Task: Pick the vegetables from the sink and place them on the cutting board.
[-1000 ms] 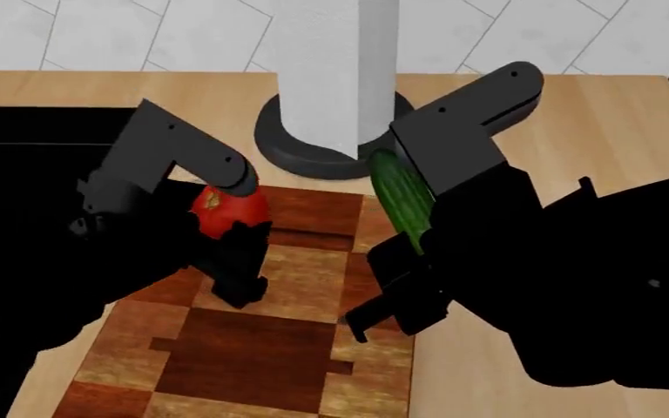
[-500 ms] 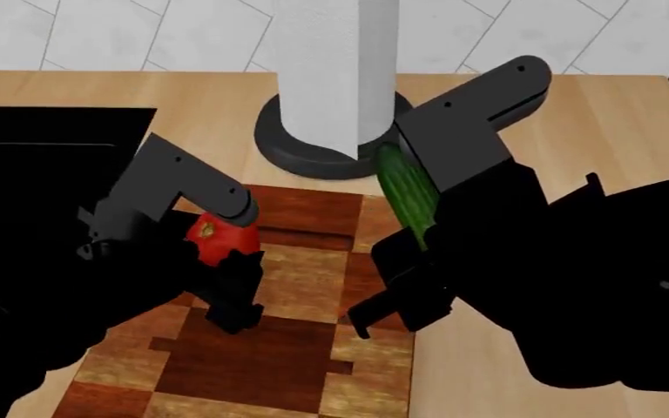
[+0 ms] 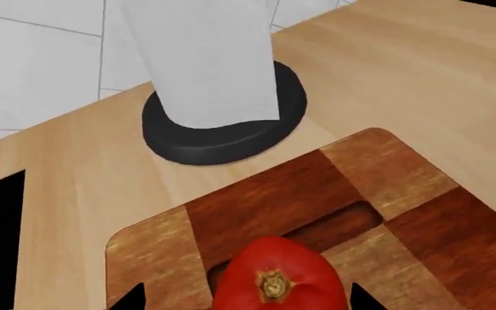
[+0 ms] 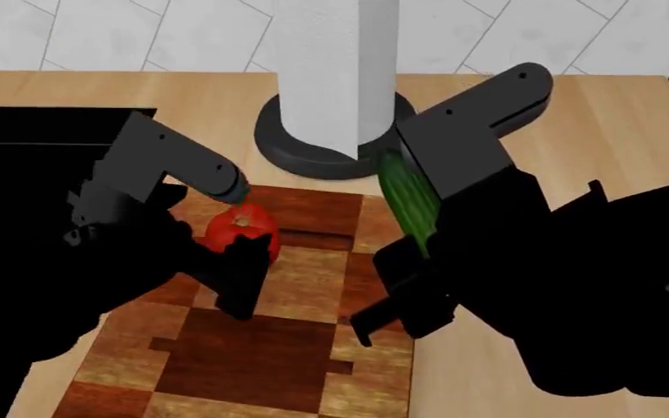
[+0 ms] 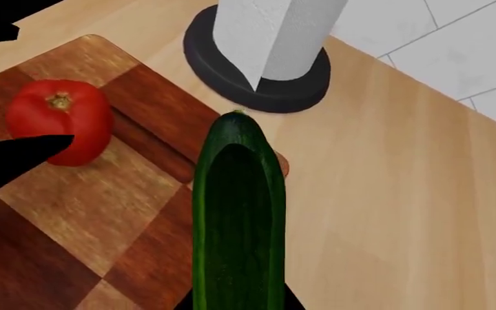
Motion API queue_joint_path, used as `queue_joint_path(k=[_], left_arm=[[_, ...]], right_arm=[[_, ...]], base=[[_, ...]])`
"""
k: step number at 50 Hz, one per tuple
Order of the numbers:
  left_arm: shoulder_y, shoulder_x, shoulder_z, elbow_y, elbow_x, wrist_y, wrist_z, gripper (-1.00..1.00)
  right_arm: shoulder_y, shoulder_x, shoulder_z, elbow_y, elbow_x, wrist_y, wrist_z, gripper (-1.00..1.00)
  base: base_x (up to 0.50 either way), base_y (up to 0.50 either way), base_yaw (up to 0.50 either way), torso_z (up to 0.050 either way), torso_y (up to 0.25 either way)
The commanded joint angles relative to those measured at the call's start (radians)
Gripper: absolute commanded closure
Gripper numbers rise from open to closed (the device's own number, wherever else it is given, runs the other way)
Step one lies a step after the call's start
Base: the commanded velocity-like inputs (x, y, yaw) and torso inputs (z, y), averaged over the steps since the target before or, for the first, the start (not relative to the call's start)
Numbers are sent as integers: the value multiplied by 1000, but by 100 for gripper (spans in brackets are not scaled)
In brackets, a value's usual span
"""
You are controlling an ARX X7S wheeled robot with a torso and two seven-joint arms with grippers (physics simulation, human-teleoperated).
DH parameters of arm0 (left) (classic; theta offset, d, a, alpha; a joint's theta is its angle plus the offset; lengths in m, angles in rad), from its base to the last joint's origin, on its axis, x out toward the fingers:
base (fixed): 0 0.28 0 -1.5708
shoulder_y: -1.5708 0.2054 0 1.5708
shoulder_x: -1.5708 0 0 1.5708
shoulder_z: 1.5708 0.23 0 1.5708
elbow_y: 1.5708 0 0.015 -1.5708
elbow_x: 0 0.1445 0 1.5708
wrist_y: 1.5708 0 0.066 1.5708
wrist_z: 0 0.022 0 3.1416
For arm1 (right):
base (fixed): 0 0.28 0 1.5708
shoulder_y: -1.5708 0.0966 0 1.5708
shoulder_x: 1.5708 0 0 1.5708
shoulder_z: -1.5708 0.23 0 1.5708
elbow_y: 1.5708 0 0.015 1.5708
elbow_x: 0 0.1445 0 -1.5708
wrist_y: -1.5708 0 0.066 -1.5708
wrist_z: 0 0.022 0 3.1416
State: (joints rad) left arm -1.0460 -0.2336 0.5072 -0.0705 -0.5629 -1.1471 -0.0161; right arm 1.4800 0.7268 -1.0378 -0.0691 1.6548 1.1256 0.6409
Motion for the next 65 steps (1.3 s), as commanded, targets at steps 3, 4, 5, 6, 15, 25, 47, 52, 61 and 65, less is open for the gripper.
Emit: queue_joint_path(k=[3,4,5,6,15,25,47,52,61,65], left_arm=[[-50,-6,-107,64,-51,-26,-34,-100],[-56,-6,-122,72,-58,-31,-40,-100],[-60,-7,-134,78,-64,-34,-43,-100],[-61,-7,-143,74,-65,-26,-43,-100],[-58,11,-311,48,-64,30,-155,-100],[-53,1,-377,87,-82,13,-210,-100],[-43,1,-365,94,-92,16,-219,-100],[-41,0,-364,95,-96,16,-220,-100],[-38,-2,-365,100,-101,14,-226,-100],[-38,-3,-360,97,-100,18,-225,-100]], right_arm=[[3,-6,-6,20,4,16,6,100],[3,-12,-9,30,11,19,10,100],[9,-25,-25,55,21,43,26,100],[8,-31,-28,70,24,44,30,100],[-3,-117,8,215,134,-10,54,100],[-77,-157,10,251,196,-55,72,100],[-137,-190,-1,287,211,-77,24,100],[-144,-192,-5,289,212,-77,16,100],[-164,-189,-6,284,214,-86,7,100],[-164,-190,-8,288,213,-84,2,100]], base=[[0,0,0,0,0],[0,0,3,0,0],[0,0,0,0,0],[0,0,0,0,0],[0,0,0,0,0],[0,0,0,0,0],[0,0,0,0,0],[0,0,0,0,0],[0,0,0,0,0],[0,0,1,0,0]])
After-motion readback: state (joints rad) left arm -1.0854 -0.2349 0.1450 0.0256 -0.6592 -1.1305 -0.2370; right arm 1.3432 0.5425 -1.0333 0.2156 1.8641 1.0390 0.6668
